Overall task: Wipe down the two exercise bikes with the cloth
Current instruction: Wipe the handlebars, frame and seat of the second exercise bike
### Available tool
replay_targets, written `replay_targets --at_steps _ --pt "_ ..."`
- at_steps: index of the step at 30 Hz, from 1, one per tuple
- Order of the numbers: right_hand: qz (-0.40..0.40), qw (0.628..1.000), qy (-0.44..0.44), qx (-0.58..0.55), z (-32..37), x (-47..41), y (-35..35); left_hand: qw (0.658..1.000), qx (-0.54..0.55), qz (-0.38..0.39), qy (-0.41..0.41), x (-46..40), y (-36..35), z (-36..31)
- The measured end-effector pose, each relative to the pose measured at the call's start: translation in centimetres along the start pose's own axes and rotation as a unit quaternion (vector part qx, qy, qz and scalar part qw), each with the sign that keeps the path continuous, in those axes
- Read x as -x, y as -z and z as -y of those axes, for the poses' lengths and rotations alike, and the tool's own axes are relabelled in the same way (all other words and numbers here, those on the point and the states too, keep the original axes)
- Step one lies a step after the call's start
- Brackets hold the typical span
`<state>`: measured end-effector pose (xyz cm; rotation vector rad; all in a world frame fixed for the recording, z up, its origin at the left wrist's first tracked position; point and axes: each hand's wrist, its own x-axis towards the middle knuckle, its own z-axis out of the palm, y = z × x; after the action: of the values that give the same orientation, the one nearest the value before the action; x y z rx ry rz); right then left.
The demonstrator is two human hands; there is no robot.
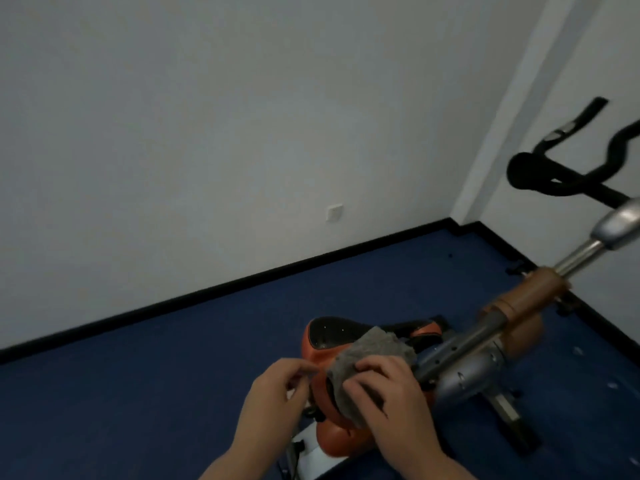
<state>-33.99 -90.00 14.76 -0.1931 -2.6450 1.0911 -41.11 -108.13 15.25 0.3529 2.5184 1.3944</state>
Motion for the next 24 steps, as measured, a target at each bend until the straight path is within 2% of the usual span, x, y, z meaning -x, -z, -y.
replay_targets --at_steps 2,4,6,9,13,16,20,24 --pt "-0.054 0.997 -0.039 0.029 1.2 -0.3 -1.6 0.997 0.012 0.063 -0.041 -1.0 0.7 0.3" --pt "-0.076 0.99 -0.108 0.054 2.3 -0.4 -3.3 0.991 0.009 0.107 -0.082 -2.1 1.3 1.0" --pt "-0.116 0.979 -0.152 0.076 2.9 0.4 -4.9 0.984 -0.002 0.135 -0.116 -2.7 1.6 1.6" --pt "-0.167 0.966 -0.166 0.104 3.7 2.2 -6.5 0.975 -0.02 0.155 -0.161 -3.2 2.0 2.0" --pt "-0.171 0.961 -0.181 0.123 3.4 0.5 -5.6 0.957 -0.064 0.163 -0.232 -3.3 2.0 2.1" --pt "-0.184 0.952 -0.216 0.111 2.9 -1.2 -5.0 0.925 -0.156 0.157 -0.309 -2.9 1.6 3.0" --pt "-0.201 0.951 -0.228 0.065 3.6 0.4 -7.0 0.886 -0.225 0.14 -0.382 -3.1 1.8 4.1" --pt "-0.171 0.954 -0.216 0.119 3.6 1.1 -6.7 0.881 -0.235 0.205 -0.357 -4.0 1.9 4.3"
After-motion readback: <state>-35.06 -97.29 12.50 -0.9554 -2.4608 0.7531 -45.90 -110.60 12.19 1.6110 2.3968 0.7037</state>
